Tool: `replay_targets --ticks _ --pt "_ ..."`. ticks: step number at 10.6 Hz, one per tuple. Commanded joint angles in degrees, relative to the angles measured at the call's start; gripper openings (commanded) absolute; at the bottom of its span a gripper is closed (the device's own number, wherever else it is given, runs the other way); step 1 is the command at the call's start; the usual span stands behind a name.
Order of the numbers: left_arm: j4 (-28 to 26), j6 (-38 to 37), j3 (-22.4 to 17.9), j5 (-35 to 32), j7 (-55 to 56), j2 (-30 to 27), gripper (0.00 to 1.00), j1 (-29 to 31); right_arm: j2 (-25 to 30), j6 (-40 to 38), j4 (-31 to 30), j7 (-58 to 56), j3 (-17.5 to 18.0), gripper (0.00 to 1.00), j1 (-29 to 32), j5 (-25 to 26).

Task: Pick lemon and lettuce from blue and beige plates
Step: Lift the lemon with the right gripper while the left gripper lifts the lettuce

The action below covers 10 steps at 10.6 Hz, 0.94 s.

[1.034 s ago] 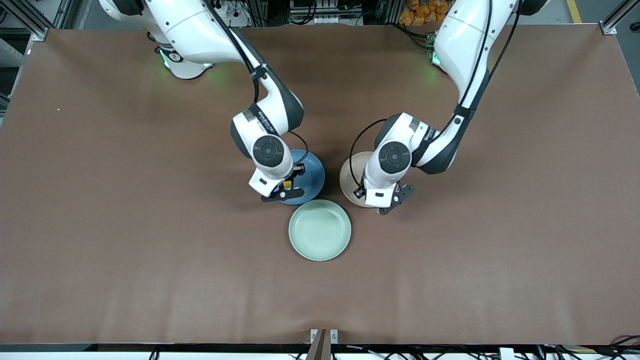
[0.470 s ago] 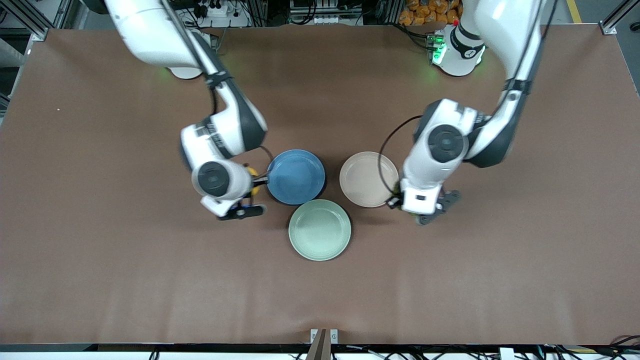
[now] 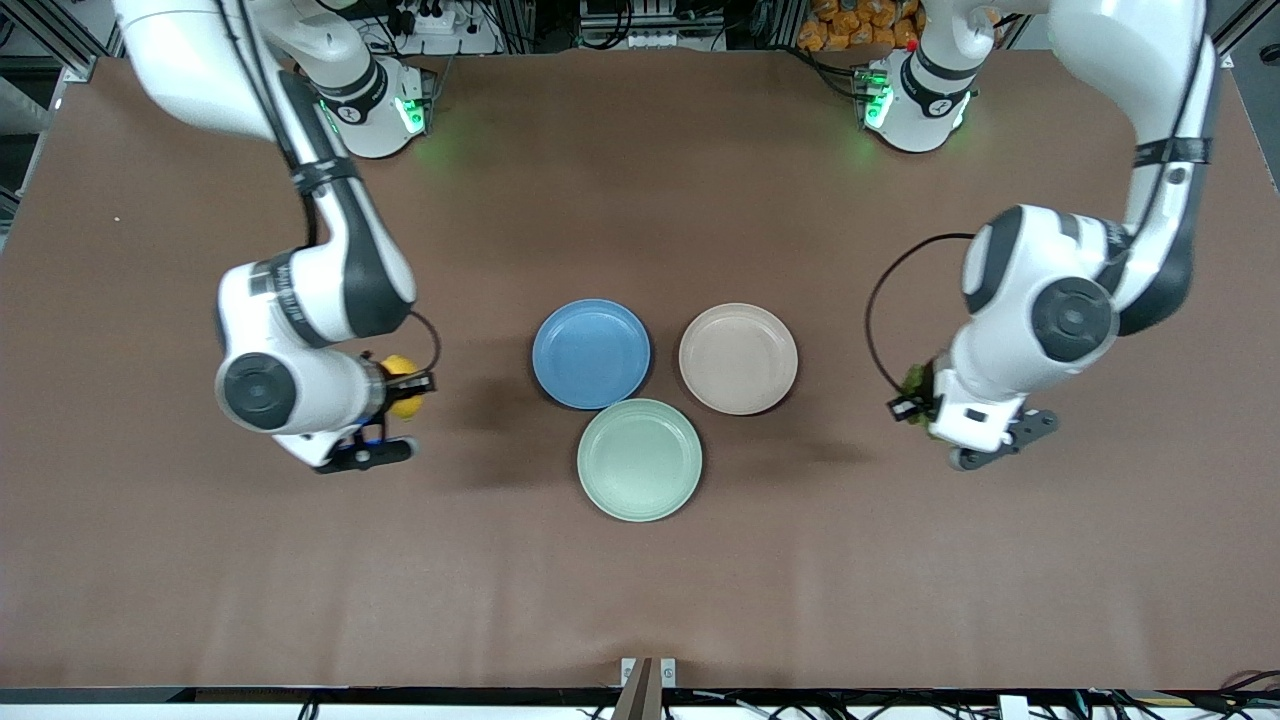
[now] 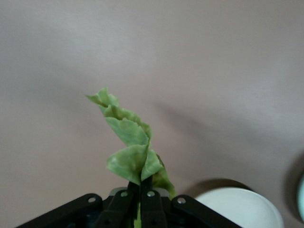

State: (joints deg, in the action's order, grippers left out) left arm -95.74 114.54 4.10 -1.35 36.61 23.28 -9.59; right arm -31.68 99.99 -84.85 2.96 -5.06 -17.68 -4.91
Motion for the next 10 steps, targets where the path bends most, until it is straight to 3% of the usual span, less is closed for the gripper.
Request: replay_targets --ticks 1,6,7,9,10 --pt "-0.76 -0.46 0.64 -1.20 -4.69 2.19 0.00 3.34 1.44 -0.85 -0.41 -1.45 0.58 0.18 3.08 3.75" --pt "-1.38 -0.46 0.56 -1.29 -5.40 7.82 0.01 4.40 2.23 0.20 -1.72 -11.64 0.40 0.19 10.91 4.91" --pt "-1.20 -0.37 0.47 -1.29 -5.67 8.96 0.08 5.28 4.23 3.16 -5.55 -11.66 0.40 0.19 11.96 4.91" --pt "-0.85 -0.02 0.55 -1.29 -8.03 9.50 1.00 6.86 10.03 12.37 -17.40 -11.66 0.40 0.22 13.37 4.82" --pt "-0.85 -0.28 0.56 -1.29 -9.70 8.63 1.00 7.04 12.40 15.03 -21.63 -11.66 0.40 0.22 13.46 4.82"
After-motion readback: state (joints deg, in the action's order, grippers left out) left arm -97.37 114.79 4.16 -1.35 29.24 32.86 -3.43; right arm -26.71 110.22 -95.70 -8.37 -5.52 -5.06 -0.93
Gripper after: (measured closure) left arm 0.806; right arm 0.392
